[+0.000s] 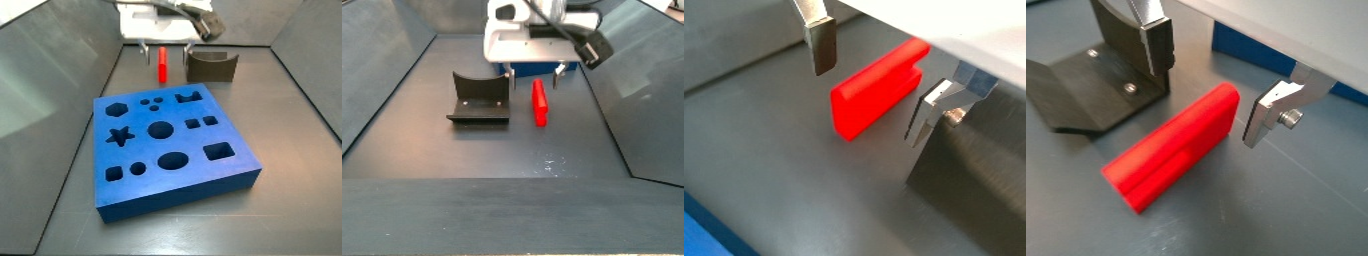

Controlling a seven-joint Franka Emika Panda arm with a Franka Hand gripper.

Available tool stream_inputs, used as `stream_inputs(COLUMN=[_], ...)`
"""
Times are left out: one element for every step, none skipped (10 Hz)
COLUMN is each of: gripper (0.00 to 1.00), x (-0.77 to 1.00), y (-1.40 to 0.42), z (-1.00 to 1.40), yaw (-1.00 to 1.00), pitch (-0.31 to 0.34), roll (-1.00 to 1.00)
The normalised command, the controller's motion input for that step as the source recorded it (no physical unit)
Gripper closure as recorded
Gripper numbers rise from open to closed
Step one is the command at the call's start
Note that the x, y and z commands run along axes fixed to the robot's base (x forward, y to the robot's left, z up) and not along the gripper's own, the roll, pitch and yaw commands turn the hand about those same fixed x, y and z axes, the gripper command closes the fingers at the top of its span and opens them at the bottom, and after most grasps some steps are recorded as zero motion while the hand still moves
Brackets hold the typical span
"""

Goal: Pick up the square-circle object. Move up. Place the square-circle object on the fixture. Regrasp the square-circle object. Move to above the board. Insert the square-circle object.
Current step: Pick up the square-circle object.

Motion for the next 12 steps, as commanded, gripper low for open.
stream_inputs(gripper=[0.00, 0.00, 0.00, 0.00, 0.00, 0.00, 0.00, 1.00, 1.00, 1.00, 1.00, 1.00], x=[-0.04, -0.12, -0.37, -0.93, -0.82, -0.23, 0.00, 0.00, 0.00, 0.00, 0.00, 0.00], y=[0.00, 0.04, 0.05, 0.15, 0.12, 0.05, 0.00, 0.00, 0.00, 0.00, 0.00, 0.00], z=[-0.12, -0.15, -0.25, -0.31, -0.33, -0.13, 0.00, 0.00, 0.00, 0.00, 0.00, 0.00], yaw=[0.00, 0.00, -0.02, -0.23, -0.22, -0.03, 0.00, 0.00, 0.00, 0.00, 0.00, 0.00], pitch=[-0.071, -0.070, -0.086, -0.113, -0.107, -0.087, -0.026, 0.000, 0.000, 0.000, 0.000, 0.000], roll=[-0.11, -0.07, -0.02, -0.02, -0.02, -0.06, -0.04, 0.00, 0.00, 0.00, 0.00, 0.00])
